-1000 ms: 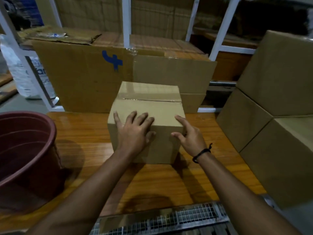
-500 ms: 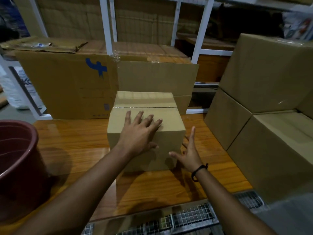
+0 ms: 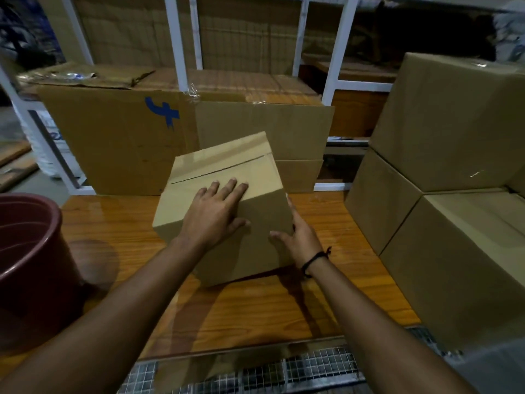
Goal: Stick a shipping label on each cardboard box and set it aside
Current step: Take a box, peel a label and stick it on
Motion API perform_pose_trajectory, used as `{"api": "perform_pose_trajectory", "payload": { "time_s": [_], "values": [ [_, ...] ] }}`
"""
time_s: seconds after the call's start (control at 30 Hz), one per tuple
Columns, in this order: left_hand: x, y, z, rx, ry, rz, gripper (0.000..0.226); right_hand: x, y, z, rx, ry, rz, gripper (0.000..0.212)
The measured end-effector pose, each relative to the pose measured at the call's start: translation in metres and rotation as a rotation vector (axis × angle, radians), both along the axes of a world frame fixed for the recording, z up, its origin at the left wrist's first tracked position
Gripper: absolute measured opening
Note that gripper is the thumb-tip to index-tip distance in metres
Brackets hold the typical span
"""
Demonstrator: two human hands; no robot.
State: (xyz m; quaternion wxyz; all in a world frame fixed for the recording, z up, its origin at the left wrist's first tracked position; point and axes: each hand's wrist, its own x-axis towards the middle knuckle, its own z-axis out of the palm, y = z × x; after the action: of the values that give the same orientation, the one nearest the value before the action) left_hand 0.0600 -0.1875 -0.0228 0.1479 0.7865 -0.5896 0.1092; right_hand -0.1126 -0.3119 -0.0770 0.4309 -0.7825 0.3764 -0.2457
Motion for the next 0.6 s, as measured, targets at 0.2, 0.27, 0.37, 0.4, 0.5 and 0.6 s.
{"api": "perform_pose_trajectory", "payload": {
  "time_s": [0.2,0.27,0.37,0.4,0.5,0.6],
  "values": [
    [-0.005,0.021,-0.013,-0.354,0.434,0.057,0.077,0.001,-0.007,0.061,-0.407,0.286,0.097,0.095],
    [-0.001,0.029,-0.023,-0.420,0.529,0.089,0.079,0.013,-0.009,0.072,-0.545,0.389,0.119,0.093],
    [0.004,0.038,-0.020,-0.438,0.538,0.120,0.091,0.031,-0.006,0.076,-0.645,0.540,0.146,0.089],
    [0.005,0.039,-0.015,-0.437,0.507,0.101,0.096,0.036,-0.003,0.076,-0.670,0.573,0.161,0.088],
    [0.012,0.040,0.008,-0.388,0.362,0.081,0.102,0.047,0.009,0.077,-0.752,0.606,0.192,0.085],
    [0.022,0.044,0.018,-0.348,0.280,0.139,0.080,0.046,0.007,0.074,-0.774,0.568,0.209,0.099]
  ]
}}
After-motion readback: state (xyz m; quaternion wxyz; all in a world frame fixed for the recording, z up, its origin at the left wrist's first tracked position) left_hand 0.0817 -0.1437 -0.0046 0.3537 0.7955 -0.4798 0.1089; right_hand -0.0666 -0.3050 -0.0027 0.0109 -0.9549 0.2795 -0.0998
